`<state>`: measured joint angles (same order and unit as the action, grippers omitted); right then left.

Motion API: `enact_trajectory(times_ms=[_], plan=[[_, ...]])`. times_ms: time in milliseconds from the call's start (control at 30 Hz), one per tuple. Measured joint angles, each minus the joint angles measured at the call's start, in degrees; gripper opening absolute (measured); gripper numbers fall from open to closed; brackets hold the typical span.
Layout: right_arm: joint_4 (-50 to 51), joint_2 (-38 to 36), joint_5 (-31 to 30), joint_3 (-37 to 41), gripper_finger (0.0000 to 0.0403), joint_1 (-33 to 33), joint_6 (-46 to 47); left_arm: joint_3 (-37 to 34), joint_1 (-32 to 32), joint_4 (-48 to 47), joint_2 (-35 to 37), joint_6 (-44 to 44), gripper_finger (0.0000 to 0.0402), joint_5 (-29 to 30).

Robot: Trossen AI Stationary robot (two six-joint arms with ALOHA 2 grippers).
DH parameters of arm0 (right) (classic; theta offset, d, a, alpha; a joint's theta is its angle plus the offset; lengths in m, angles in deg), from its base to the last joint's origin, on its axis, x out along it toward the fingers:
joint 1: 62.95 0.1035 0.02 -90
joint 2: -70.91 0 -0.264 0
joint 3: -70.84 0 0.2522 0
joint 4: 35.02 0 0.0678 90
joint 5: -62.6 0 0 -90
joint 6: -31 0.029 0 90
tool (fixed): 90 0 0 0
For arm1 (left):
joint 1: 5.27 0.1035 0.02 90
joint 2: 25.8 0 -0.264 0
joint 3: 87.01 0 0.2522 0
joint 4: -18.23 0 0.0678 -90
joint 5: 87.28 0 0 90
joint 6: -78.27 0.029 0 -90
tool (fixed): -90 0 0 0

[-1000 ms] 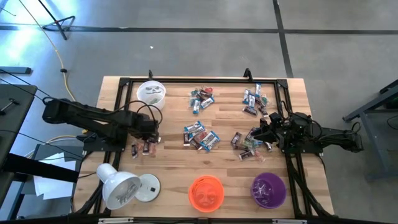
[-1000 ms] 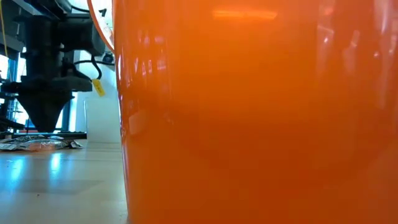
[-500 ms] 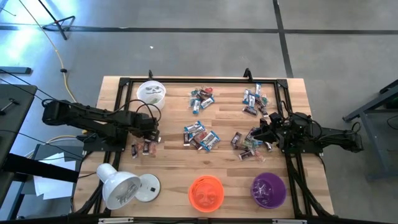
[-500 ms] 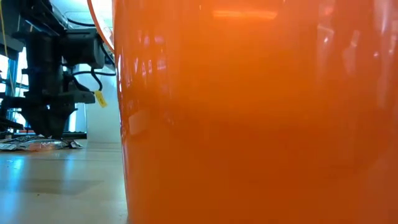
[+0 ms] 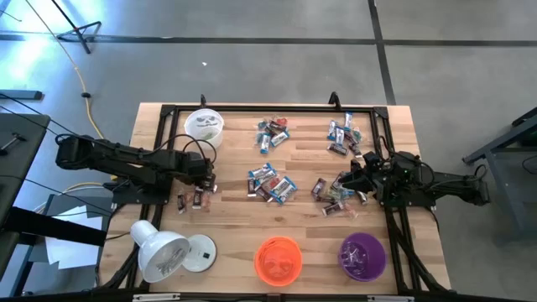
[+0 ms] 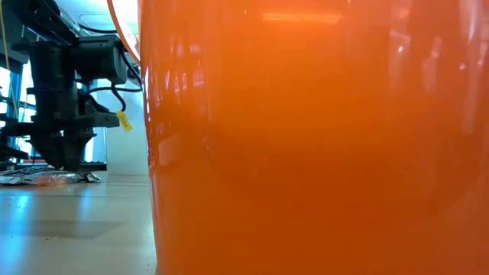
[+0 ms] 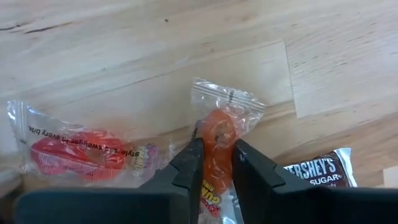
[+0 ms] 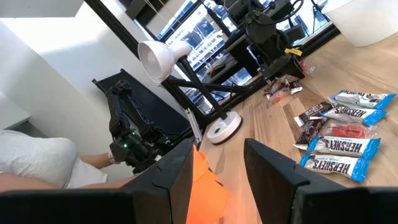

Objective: Organize candy in baskets
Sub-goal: Put the orange gummy into the white bucket

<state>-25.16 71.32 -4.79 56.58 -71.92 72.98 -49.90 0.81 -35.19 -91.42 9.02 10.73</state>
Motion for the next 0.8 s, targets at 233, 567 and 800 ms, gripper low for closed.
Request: enact_trajectory(times_ms=[233,567,800], plan=[[0.0,0.0,0.0,0.0,0.0138,0.0,0.0,0.0,0.0,0.1,0.0,0.8,0.0013,-0.8],[0.0,0.0,0.0,0.0,0.0138,0.0,0.0,2.1,-0.1,-0.8,-0.3,0.5,0.0005,-3.3],[0.0,0.0,0.0,0.0,0.0138,0.0,0.0,10.4,-0.2,-10.4,-0.3,3.4,0.0005,-2.6]])
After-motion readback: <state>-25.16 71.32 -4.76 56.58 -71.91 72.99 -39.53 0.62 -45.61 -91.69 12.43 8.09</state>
